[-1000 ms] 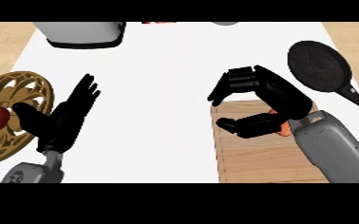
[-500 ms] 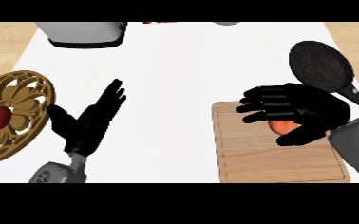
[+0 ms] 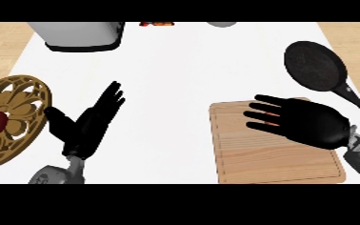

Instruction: Pick the squash from the cutting board and place it in the pan

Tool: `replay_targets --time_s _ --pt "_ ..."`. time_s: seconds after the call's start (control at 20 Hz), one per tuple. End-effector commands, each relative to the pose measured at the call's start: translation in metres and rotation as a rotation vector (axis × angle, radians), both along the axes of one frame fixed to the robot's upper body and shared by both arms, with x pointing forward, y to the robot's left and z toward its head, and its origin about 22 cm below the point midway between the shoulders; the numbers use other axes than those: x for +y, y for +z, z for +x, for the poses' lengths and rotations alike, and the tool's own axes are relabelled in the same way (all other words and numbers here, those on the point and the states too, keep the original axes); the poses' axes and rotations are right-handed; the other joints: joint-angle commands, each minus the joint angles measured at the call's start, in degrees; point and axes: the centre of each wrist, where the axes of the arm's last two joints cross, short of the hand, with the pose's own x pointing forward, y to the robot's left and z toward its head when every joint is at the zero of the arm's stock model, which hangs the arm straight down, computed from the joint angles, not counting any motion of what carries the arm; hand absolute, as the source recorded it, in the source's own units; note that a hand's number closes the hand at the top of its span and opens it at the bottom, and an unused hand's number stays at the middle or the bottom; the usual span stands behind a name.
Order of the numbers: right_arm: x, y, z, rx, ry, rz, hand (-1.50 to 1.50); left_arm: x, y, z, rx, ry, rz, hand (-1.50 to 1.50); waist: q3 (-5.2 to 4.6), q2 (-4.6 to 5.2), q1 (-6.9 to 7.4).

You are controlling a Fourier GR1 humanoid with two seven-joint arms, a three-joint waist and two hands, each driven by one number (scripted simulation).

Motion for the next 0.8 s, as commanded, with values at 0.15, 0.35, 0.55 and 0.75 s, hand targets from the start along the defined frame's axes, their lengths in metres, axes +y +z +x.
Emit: replay_targets --time_s 0.15,0.35,0.55,0.75 --pt "0.004 -0.024 -0.047 -0.170 -0.103 -0.389 -1.50 -0.002 -0.002 -0.009 0.002 0.005 -0.005 0.00 0.06 0.04 -0.04" --pt "0.033 -0.063 -0.080 -0.206 -0.172 -0.420 -1.50 -0.003 0.002 -0.014 -0.006 -0.021 0.001 0.00 0.13 0.52 0.95" --pt "0.036 -0.074 -0.090 -0.176 -0.233 -0.407 -1.50 0.005 0.030 0.016 -0.015 -0.014 0.000 0.00 0.14 0.69 0.90" --pt "0.014 -0.092 -0.087 -0.226 -0.227 -0.409 -1.50 -0.025 -0.008 0.015 0.002 -0.027 -0.034 0.00 0.14 0.84 0.91"
